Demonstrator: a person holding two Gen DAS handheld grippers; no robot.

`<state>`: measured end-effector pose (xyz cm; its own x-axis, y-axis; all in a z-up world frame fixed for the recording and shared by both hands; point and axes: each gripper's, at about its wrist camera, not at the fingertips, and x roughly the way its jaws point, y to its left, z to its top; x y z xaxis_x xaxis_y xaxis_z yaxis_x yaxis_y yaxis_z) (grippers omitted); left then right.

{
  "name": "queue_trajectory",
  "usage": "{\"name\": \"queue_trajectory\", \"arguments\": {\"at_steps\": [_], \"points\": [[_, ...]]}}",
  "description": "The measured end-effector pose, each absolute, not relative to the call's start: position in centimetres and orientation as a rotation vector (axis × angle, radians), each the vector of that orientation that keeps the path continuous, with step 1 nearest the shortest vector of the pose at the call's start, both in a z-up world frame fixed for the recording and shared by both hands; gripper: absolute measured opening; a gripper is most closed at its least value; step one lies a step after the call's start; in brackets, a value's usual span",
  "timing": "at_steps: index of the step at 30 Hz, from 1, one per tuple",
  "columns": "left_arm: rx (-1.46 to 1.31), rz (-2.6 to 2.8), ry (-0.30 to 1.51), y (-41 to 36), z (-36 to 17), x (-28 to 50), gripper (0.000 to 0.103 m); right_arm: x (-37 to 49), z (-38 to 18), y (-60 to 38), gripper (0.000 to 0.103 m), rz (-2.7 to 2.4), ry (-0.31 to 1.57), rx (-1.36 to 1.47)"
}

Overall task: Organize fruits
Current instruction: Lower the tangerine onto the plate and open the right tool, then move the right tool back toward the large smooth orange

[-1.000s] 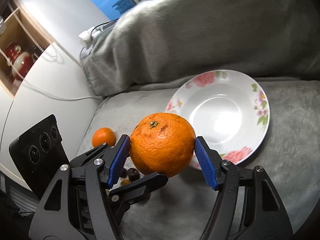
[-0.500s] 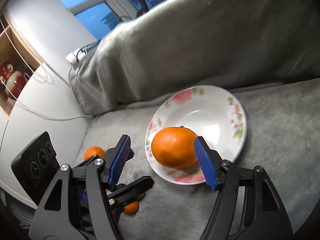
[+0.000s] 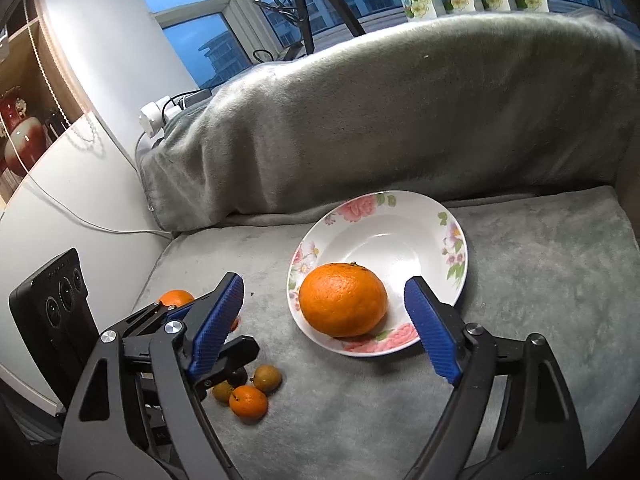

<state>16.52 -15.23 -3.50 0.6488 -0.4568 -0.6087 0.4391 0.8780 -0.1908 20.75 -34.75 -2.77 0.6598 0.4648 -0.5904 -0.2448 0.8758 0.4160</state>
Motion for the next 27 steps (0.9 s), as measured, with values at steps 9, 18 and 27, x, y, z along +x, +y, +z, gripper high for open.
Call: {"name": "queue_trajectory", "arguments": {"at_steps": [9,18,27], "points": [[-0.028,-0.471,0.641,-11.6,-2.3,14.0,0.065,18.0,-1.7,-34.1,0.085,0.372,0.694,0.269],[-0.063,-0.332,0.627,-4.5,-2.2,12.1,0.065,15.5,-1.2,-32.1,0.088,0.394,0.652,0.196],[-0.112,-0.205,0.650,1.4,-3.8,10.5,0.065,14.6,-1.3,-29.7,0.096,0.440,0.666,0.148]]}}
